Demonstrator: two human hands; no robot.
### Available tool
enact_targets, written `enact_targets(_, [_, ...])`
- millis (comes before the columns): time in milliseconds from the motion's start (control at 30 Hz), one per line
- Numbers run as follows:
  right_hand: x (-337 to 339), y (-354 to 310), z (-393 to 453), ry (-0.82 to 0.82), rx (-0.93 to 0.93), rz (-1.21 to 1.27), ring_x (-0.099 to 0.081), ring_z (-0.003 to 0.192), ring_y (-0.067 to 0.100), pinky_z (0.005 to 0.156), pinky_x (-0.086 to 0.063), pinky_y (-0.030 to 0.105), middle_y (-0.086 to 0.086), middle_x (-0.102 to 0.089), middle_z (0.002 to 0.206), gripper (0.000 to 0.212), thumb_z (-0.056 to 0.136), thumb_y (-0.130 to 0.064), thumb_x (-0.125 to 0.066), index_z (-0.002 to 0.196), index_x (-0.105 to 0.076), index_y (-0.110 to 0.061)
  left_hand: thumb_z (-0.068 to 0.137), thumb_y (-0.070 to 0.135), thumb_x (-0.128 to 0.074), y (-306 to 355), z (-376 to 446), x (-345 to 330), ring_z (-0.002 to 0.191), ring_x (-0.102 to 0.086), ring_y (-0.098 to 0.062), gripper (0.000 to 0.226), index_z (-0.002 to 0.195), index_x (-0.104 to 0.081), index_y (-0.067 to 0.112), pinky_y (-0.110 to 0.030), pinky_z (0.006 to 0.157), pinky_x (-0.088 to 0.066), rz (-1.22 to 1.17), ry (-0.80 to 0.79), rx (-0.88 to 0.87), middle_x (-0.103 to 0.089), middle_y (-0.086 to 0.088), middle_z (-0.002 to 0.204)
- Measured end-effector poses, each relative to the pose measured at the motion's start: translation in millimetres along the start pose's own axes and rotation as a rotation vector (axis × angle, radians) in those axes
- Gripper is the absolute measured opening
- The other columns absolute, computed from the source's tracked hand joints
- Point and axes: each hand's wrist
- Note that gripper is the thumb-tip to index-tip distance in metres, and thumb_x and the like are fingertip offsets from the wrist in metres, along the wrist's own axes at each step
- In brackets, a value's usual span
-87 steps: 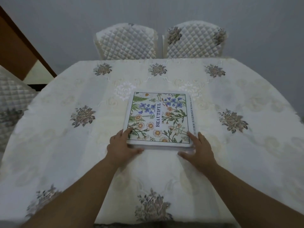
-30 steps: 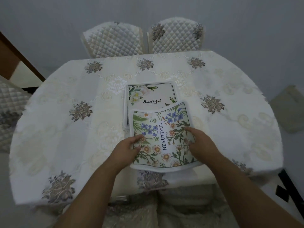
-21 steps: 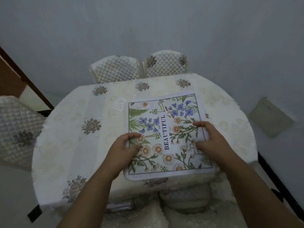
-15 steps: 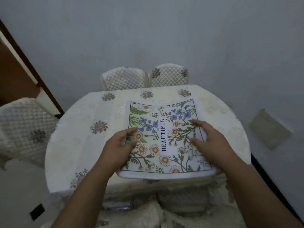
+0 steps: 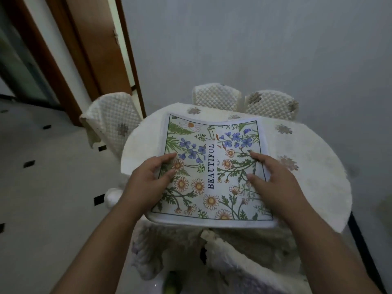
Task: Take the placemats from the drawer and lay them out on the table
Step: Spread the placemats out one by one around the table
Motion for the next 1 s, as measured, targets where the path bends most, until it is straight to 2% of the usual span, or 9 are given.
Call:
enact_targets(100, [-25,-19,-15,-0.084,0.072,-0.001,-0.059,0.093,0.007,0.069,-0.045,0.013,-0.011,-0.06,0.123,0.052,0.091,-0.028,-0.07,0.137,-0.051,-0.044,0.092,0.028,-0.073,-7,-43,31,0.112,-0.065,-0.011,0.04,0.126,-0.067,0.047,-0.042,0.098,-0.057,0.052,0.109,0.055,-0.059,0.028,0.119])
enact_targets(167, [-47,-38,-25,-0.148,0.125,0.007,-0.059,0.099,0.009,0.08,-0.048,0.022,-0.012,-0.06,0.124,0.053,0.09,-0.029,-0.071,0.137,-0.052,-0.044,0.092,0.029,-0.074,-16,-73,58,0.111,-0.066,-0.013,0.039,0.123,-0.067,0.05,-0.041,0.093,-0.06,0.039,0.189,0.118,-0.061,0.021,0.122])
enact_targets(267, [-88,-75,-41,-0.266,0.202,0.02,-0.055,0.099,0.006,0.075,-0.041,0.014,-0.014,-0.057,0.119,0.053,0.09,-0.028,-0.07,0.138,-0.052,-0.043,0.093,0.025,-0.073,-32,-119,104,0.109,-0.068,-0.013,0.037,0.122,-0.069,0.047,-0.037,0.088,-0.062,-0.013,0.32,0.189,-0.064,0.011,0.127])
enact_targets(367, [-133,-115,-56,-0.374,0.279,0.012,-0.054,0.1,0.007,0.072,-0.039,0.014,-0.011,-0.059,0.126,0.05,0.091,-0.027,-0.068,0.137,-0.053,-0.043,0.093,0.024,-0.072,-53,-161,151,0.11,-0.068,-0.013,0.038,0.122,-0.068,0.049,-0.037,0.088,-0.062,-0.003,0.417,0.227,-0.065,0.011,0.127])
enact_targets(567, [-243,-205,-99,-0.552,0.39,-0.006,-0.056,0.101,0.01,0.084,-0.046,0.024,-0.008,-0.059,0.133,0.053,0.092,-0.026,-0.067,0.139,-0.049,-0.044,0.094,0.021,-0.072,-104,-233,249,0.11,-0.068,-0.012,0.039,0.12,-0.069,0.05,-0.039,0.089,-0.062,-0.045,0.612,0.32,-0.063,0.016,0.125])
enact_targets(733, [-351,-288,-145,-0.672,0.452,-0.033,-0.063,0.102,0.017,0.092,-0.054,0.037,-0.004,-0.062,0.131,0.056,0.091,-0.028,-0.069,0.139,-0.047,-0.047,0.095,0.022,-0.07,-148,-288,355,0.107,-0.068,-0.009,0.037,0.122,-0.069,0.048,-0.032,0.086,-0.062,0.007,0.741,0.419,-0.061,0.019,0.123])
enact_targets(833, [-415,-335,-168,-0.722,0.482,0.002,-0.063,0.09,0.009,0.075,-0.056,0.026,-0.009,-0.062,0.125,0.056,0.092,-0.027,-0.068,0.139,-0.046,-0.048,0.095,0.023,-0.07,-175,-313,417,0.106,-0.069,-0.012,0.036,0.122,-0.068,0.048,-0.035,0.082,-0.064,0.013,0.8,0.449,-0.059,0.022,0.12])
enact_targets(900, [-451,-361,-178,-0.738,0.511,-0.005,-0.056,0.084,0.002,0.061,-0.043,0.009,-0.013,-0.056,0.119,0.056,0.093,-0.027,-0.067,0.141,-0.045,-0.046,0.095,0.024,-0.07,-191,-323,453,0.107,-0.069,-0.012,0.036,0.121,-0.068,0.049,-0.036,0.082,-0.064,0.036,0.819,0.464,-0.061,0.018,0.124])
enact_targets(1000, [-488,-390,-186,-0.755,0.513,-0.004,-0.052,0.085,0.002,0.061,-0.037,0.005,-0.014,-0.053,0.118,0.057,0.094,-0.026,-0.066,0.143,-0.044,-0.044,0.095,0.023,-0.07,-210,-326,495,0.104,-0.071,-0.014,0.036,0.12,-0.068,0.049,-0.035,0.076,-0.065,0.019,0.828,0.479,-0.062,0.014,0.128])
Point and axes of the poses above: each hand's wrist, its own z-axis towards the middle knuckle, its own x-axis out of the back of the hand, y = z × x
